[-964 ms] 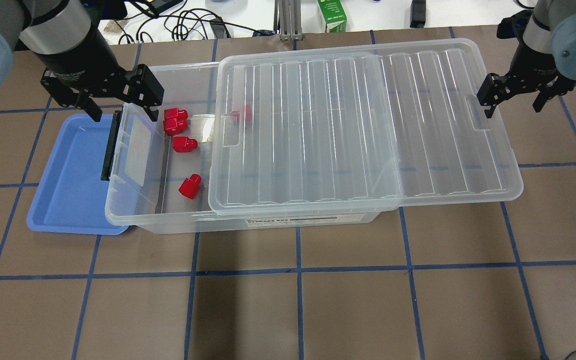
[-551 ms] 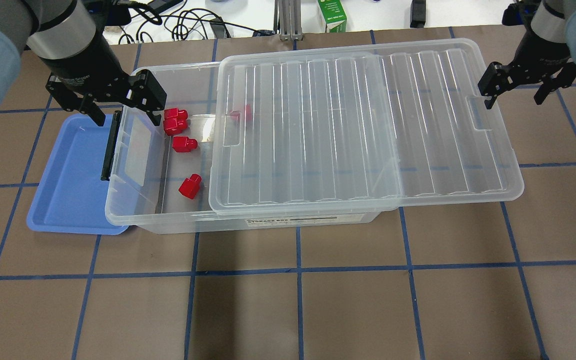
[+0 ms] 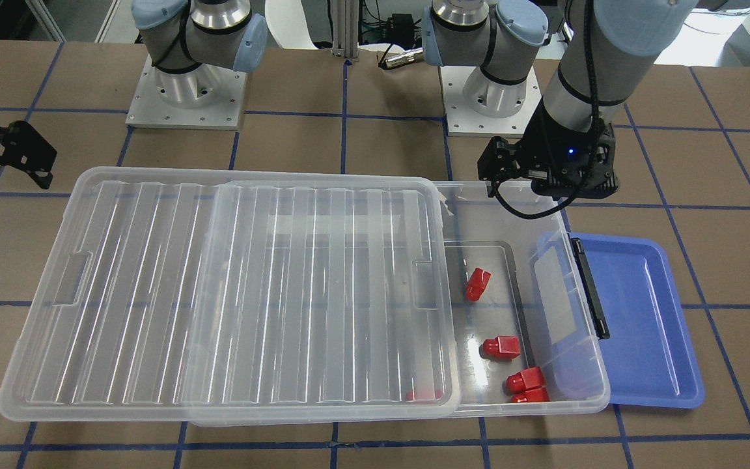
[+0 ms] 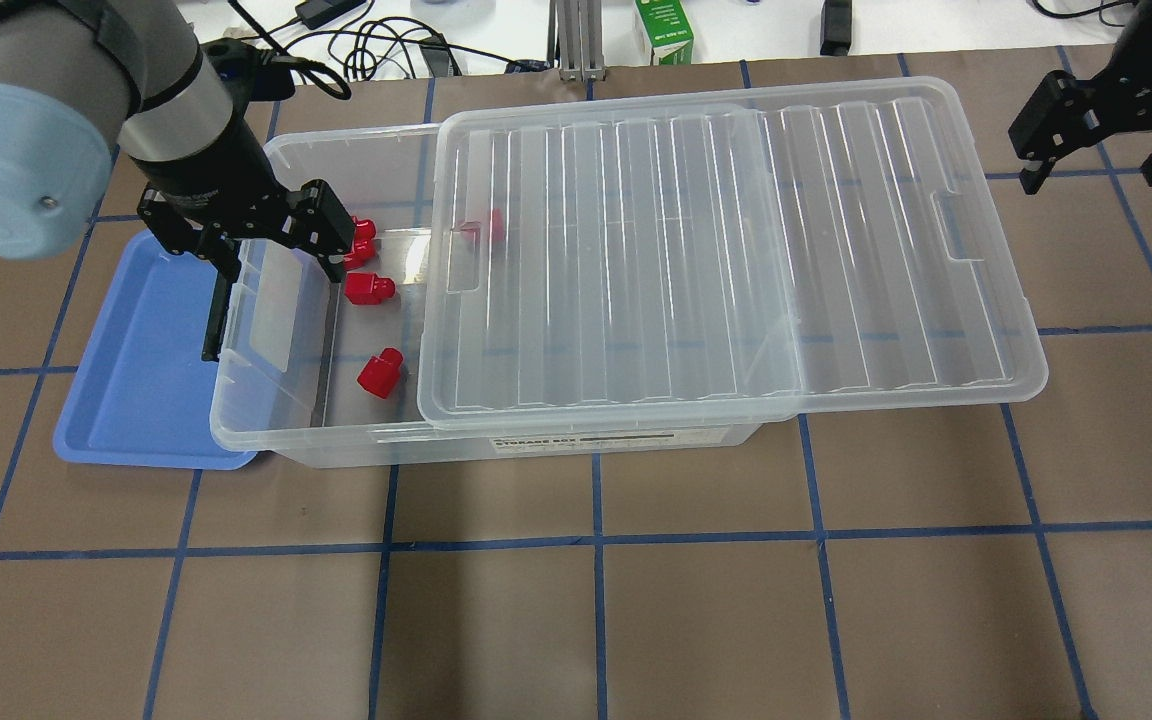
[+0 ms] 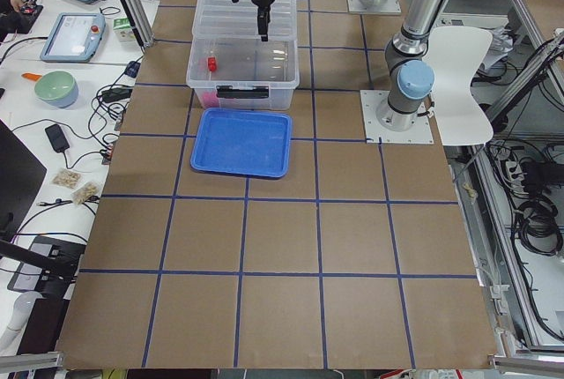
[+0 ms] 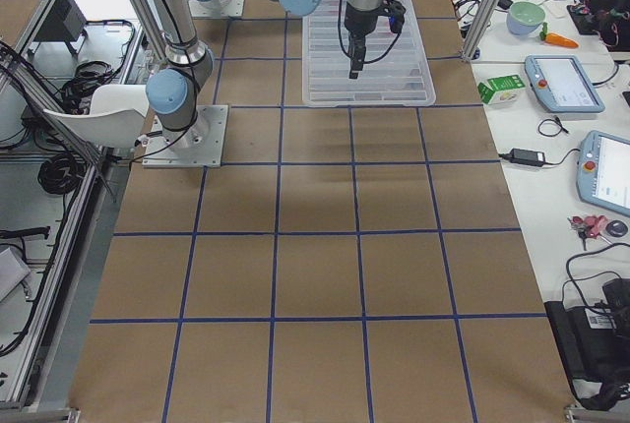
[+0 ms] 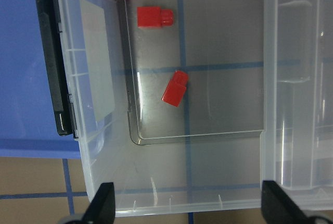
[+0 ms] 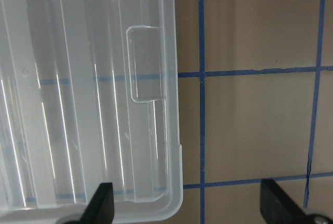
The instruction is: Place red block in blue tray from box
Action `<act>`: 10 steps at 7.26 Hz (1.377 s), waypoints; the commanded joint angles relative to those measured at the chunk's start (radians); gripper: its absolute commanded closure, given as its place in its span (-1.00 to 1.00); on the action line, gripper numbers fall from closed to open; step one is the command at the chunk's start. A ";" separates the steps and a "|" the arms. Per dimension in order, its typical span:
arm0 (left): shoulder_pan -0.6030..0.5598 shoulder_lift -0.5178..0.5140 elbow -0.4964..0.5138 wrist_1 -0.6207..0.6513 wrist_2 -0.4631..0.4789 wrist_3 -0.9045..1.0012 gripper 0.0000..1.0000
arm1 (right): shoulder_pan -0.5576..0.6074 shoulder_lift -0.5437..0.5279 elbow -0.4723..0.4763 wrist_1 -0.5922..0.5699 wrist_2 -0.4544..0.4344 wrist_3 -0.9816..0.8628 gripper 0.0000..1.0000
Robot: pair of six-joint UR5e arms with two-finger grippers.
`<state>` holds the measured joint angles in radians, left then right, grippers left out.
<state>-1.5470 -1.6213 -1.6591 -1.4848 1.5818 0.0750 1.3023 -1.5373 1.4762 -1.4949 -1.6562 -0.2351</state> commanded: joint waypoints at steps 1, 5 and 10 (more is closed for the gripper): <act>0.001 -0.018 -0.120 0.196 -0.003 0.018 -1.00 | 0.000 -0.050 -0.002 0.057 -0.005 0.003 -1.00; 0.016 -0.064 -0.185 0.267 -0.003 0.048 -1.00 | 0.003 -0.049 0.013 0.065 -0.001 0.055 -1.00; 0.016 -0.135 -0.260 0.432 -0.005 -0.012 -1.00 | 0.023 -0.053 0.010 0.064 -0.022 0.060 -1.00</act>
<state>-1.5309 -1.7383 -1.9133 -1.0669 1.5771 0.0974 1.3219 -1.5908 1.4886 -1.4322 -1.6754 -0.1729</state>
